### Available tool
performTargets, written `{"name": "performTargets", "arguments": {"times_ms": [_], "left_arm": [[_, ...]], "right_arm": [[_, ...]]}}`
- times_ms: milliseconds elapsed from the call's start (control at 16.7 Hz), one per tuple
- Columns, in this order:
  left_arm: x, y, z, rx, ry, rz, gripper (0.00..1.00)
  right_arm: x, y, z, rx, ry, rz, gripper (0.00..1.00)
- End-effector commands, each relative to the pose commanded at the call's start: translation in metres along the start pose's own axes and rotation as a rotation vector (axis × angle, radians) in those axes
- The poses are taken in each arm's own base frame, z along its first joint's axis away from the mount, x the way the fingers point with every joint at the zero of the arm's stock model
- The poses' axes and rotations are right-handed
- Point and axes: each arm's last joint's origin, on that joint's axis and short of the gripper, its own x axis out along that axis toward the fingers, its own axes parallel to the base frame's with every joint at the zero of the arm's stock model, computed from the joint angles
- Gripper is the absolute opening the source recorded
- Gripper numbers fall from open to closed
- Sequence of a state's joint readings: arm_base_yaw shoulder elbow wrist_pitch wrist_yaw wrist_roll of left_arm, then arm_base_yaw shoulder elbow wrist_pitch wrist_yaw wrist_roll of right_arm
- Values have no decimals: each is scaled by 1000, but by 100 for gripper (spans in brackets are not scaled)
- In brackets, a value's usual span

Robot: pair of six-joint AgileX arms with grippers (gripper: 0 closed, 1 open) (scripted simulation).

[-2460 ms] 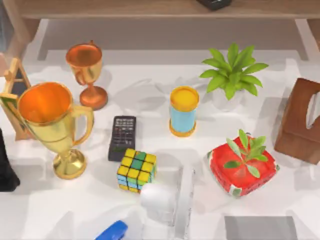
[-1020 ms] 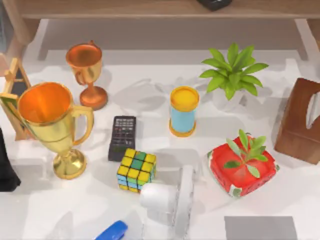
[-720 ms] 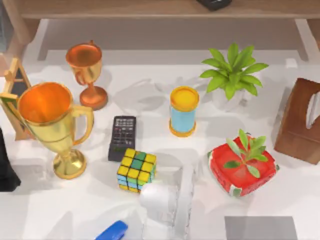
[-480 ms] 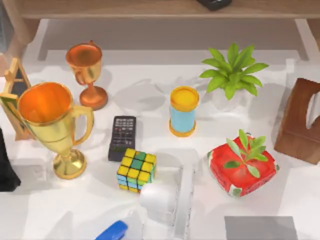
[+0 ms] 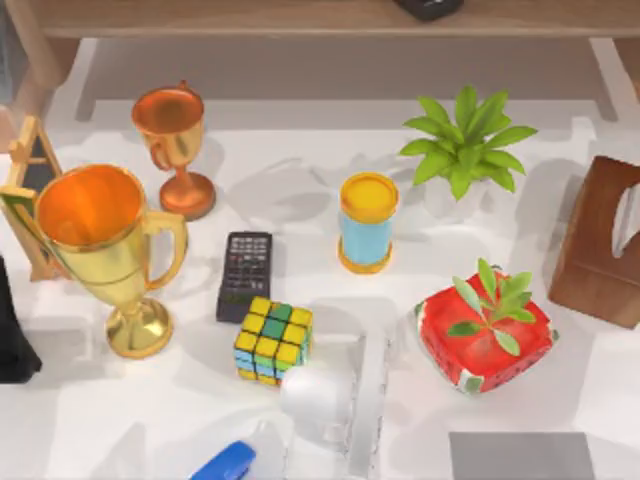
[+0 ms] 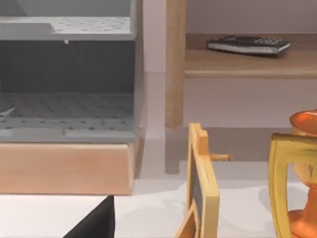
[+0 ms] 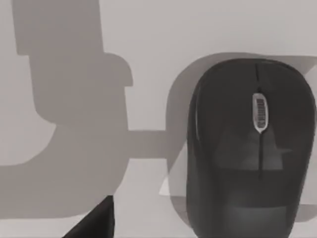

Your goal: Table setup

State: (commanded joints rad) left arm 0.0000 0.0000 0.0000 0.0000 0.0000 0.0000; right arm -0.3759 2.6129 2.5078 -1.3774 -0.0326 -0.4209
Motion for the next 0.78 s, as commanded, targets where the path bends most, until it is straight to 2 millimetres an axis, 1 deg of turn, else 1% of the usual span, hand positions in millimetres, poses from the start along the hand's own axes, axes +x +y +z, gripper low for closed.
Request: {"name": "performTargets", "arguments": {"times_ms": [60,120,180,300,420,540,660,780], "left_arm": [[0,0,0,0,0,0,100],[0,0,0,0,0,0,100],[0,0,0,0,0,0,100],[0,0,0,0,0,0,100],[0,0,0,0,0,0,100],[0,0,0,0,0,0,100],[0,0,0,0,0,0,100],[0,0,0,0,0,0,100]], "right_arm": [[-1,0,0,0,0,0,100],[-6,0,-2,2,1,-1,100],[-16,0,-5,6,1,-3,100],[-51,7,-13,12,-3,-7,100],[-88,22,-23,10,-7,-7,100],[-113,39,-30,3,-6,-2,100],[-124,47,-34,-3,-7,1,100],[-121,41,-34,-1,-14,-3,100]]}}
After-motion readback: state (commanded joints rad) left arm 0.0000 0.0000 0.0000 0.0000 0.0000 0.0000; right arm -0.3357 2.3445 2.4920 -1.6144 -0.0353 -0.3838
